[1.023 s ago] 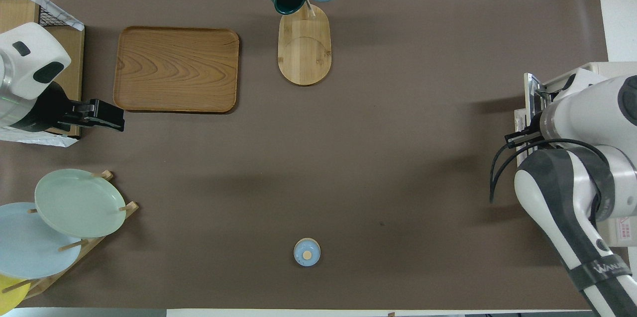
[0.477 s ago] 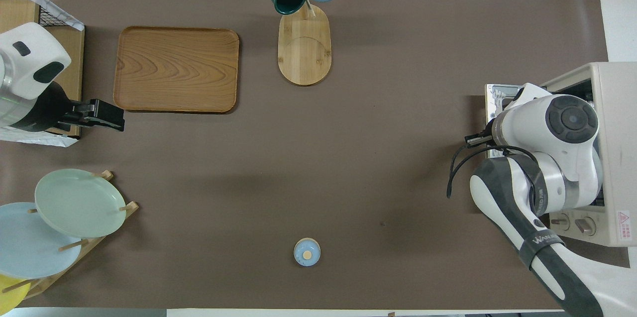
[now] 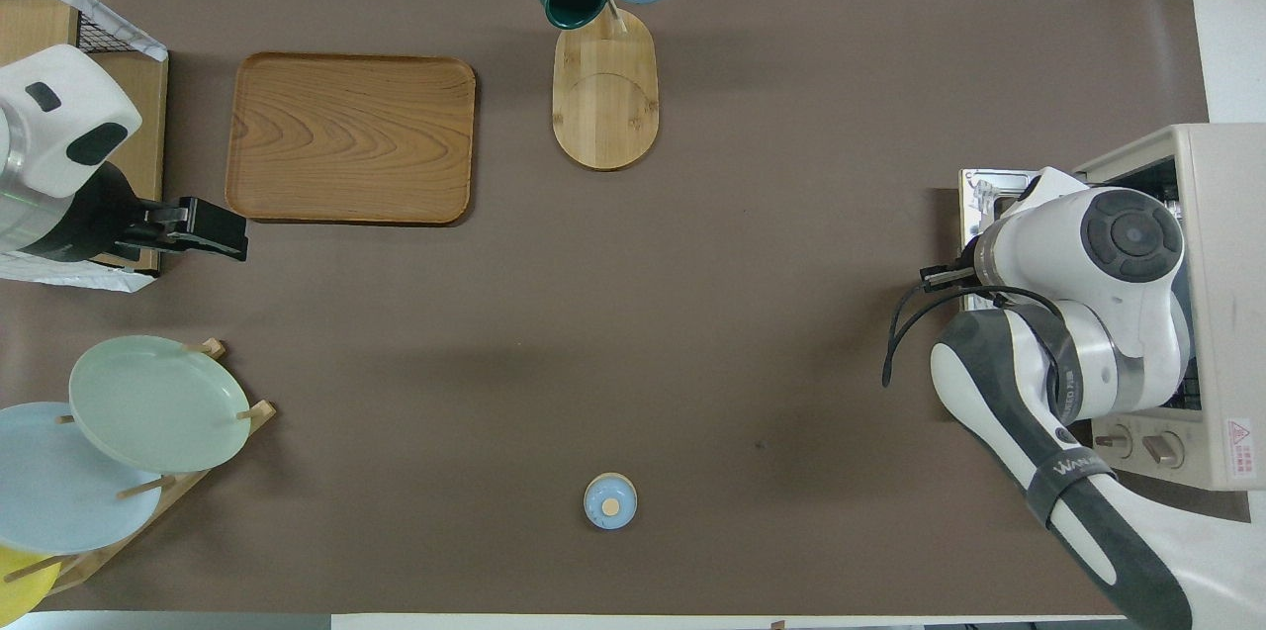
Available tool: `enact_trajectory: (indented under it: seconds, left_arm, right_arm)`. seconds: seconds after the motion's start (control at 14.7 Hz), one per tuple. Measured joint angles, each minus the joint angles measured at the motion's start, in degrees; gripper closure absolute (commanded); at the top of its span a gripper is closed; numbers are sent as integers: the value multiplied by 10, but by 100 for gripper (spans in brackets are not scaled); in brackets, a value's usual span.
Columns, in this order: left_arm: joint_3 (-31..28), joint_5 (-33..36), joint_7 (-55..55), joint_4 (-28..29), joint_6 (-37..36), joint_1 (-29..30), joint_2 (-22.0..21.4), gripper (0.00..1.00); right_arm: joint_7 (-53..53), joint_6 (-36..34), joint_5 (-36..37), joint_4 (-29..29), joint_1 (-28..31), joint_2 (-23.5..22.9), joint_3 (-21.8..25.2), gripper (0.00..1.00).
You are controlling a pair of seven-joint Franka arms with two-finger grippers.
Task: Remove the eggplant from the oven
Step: 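Reach the right gripper into the open oven toward the eggplant, then grasp the dark purple eggplant inside the oven with the right gripper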
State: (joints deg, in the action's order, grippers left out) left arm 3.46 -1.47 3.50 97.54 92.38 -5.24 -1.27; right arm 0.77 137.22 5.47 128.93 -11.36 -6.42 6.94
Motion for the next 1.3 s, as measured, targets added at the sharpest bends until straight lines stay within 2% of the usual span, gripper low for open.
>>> enact_trajectory:
  seconds: [0.2,0.34,0.55,0.89,1.09,1.3]
  left_arm:
    - [0,0,0,0,0,0,0,0]
    - [0,0,0,0,0,0,0,0]
    - [0,0,0,0,0,0,0,0]
    - [0,0,0,0,0,0,0,0]
    - [0,0,0,0,0,0,0,0]
    - [0,0,0,0,0,0,0,0]
  right_arm:
    - [13,-12,0,-11,-16,0,1,100]
    - [13,-73,0,-46,-16,3,4,75]
    - [13,-169,2,-99,-13,18,12,69]
    - [10,-220,29,-104,34,43,14,68]
    - [10,-220,29,-88,49,44,14,68]
    - [6,-191,29,-58,54,50,14,68]
